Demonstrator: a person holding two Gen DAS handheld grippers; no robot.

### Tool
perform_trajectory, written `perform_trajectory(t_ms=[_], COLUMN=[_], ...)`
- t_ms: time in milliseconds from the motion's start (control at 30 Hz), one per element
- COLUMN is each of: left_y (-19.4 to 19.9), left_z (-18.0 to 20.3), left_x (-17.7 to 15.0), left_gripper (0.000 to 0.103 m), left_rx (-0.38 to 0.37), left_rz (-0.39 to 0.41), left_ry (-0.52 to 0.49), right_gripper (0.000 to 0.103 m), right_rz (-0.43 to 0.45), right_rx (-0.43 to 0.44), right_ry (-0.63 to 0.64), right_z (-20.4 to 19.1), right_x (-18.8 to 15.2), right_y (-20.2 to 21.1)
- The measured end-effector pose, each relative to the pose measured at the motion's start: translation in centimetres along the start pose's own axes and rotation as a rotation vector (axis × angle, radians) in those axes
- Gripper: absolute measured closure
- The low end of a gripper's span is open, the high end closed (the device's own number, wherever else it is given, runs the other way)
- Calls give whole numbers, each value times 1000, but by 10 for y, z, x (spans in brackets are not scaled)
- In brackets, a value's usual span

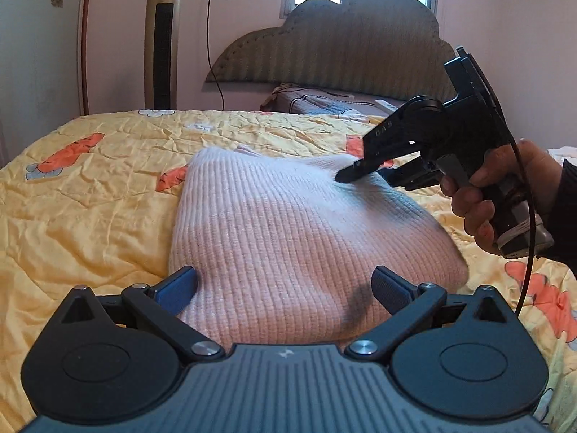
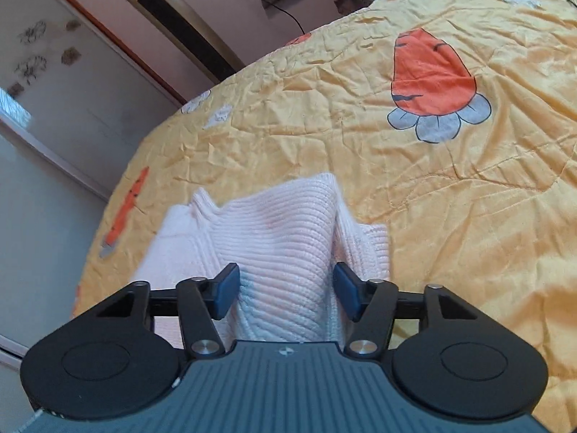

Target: Fold small clothes

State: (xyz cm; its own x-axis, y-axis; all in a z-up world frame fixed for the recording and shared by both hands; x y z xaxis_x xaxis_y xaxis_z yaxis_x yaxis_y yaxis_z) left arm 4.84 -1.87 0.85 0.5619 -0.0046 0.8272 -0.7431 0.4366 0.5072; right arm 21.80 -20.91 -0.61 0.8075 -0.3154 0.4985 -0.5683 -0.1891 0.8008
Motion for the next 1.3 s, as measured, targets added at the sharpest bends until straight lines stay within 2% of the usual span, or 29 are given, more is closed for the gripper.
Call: perform_trajectory(t_ms=[33,100,167,233,300,367,400,433,500,533,567,633,667,767,833,900,967,1067,1133,1200,1300], left_y=[3,2,-8,-14,-13,-5,0,4,3,-2,-5,-12,-14,-14,-14,-13,-11,-3,3,7,15], left_z=[-1,-4,-3,-2,-2,-4,-5,-8,-12,-13,-12,-9,-8,-6,-6,-8,-8,-8,-7,-7,-5], left_x=[1,0,-6,-12,-11,-5,-2,1,3,3,1,-3,-5,-8,-9,-9,-9,-11,-15,-18,-23], left_gripper=[0,0,0,0,0,0,0,0,0,0,0,0,0,0,0,0,0,0,0,0,0], left_rx=[-17,-35,-18,12,16,3,-9,-18,-13,3,20,36,47,52,56,56,59,66,71,76,80], left_rz=[8,11,-16,-27,-35,-41,-34,-30,-50,-64,-72,-88,-88,-85,-91,-93,-95,-93,-91,-94,-89], left_ry=[15,28,-9,-44,-46,-3,32,60,94,93,82,64,54,40,35,45,51,64,65,66,73], right_gripper=[81,83,87,90,90,80,79,69,69,66,61,37,32,43,53,53,52,43,27,19,18], right_rz=[13,32,67,7,45,71,89,107,205,264,294,298,275,143,227,193,176,228,286,322,298], right_rx=[5,61,69,41,81,64,40,13,-22,-5,19,60,80,14,14,34,17,-9,-18,-39,-61], right_ry=[31,31,25,-29,-62,-54,-42,-37,0,33,71,151,199,310,354,279,249,220,235,242,219], right_z=[-3,-3,7,29,35,32,29,27,16,7,-3,-23,-33,-38,-30,-27,-29,-31,-28,-23,-7], right_x=[-2,-2,-2,-11,-16,-17,-17,-17,-19,-23,-29,-44,-53,-81,-88,-83,-79,-90,-101,-117,-142], right_y=[3,17,25,4,6,10,15,22,51,69,82,97,97,64,59,64,72,99,117,131,136])
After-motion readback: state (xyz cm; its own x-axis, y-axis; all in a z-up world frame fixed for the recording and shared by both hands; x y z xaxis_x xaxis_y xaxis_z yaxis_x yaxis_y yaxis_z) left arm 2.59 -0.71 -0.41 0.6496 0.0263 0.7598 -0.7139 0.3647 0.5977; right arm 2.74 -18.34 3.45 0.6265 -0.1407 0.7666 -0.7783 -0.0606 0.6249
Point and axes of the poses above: each gripper's, at about its wrist camera, not at the fingertips, and y roughly against the way its jaws point, z to its right, x to its top, the point moved 5 cm from there along -y, roughly the way its jaws point, and after that the axes turned 13 degrees about -x, right-handed, at the moved point
